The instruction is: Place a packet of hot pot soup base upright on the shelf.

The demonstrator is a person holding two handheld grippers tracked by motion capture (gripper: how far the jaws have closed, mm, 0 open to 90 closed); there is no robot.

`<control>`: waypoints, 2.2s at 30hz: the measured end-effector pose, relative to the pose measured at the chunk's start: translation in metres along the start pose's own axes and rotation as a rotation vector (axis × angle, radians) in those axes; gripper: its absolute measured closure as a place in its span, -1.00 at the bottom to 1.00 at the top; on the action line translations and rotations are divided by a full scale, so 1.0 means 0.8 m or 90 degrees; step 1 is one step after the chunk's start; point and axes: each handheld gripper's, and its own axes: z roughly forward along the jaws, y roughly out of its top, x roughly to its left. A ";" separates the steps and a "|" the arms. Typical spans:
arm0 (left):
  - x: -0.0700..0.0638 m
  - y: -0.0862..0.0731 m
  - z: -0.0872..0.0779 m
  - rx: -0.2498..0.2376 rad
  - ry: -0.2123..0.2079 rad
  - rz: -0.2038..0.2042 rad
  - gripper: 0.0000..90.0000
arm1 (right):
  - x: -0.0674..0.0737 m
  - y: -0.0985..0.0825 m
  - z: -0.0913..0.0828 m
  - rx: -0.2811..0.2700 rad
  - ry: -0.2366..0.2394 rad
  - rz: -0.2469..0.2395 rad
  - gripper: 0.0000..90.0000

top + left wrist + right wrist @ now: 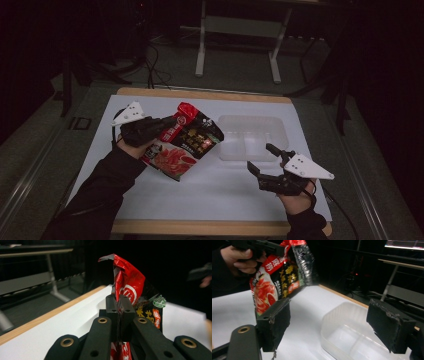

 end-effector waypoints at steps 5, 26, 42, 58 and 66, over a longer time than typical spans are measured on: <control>-0.009 0.003 0.008 -0.052 -0.038 -0.042 0.97 | 0.005 0.020 0.010 -0.017 0.021 0.000 -0.51; -0.038 -0.004 0.034 -0.152 -0.128 -0.078 0.97 | 0.022 0.057 0.063 -0.003 0.108 0.042 0.54; -0.043 -0.010 0.042 -0.087 -0.100 0.008 0.91 | 0.025 0.078 0.055 0.041 0.060 0.047 0.71; -0.038 -0.023 0.021 -0.032 -0.025 -0.015 -0.95 | -0.015 0.120 0.007 -0.023 -0.101 0.053 0.72; -0.034 -0.047 0.000 -0.011 0.007 -0.001 -0.99 | -0.057 0.133 -0.015 -0.045 -0.237 0.040 0.72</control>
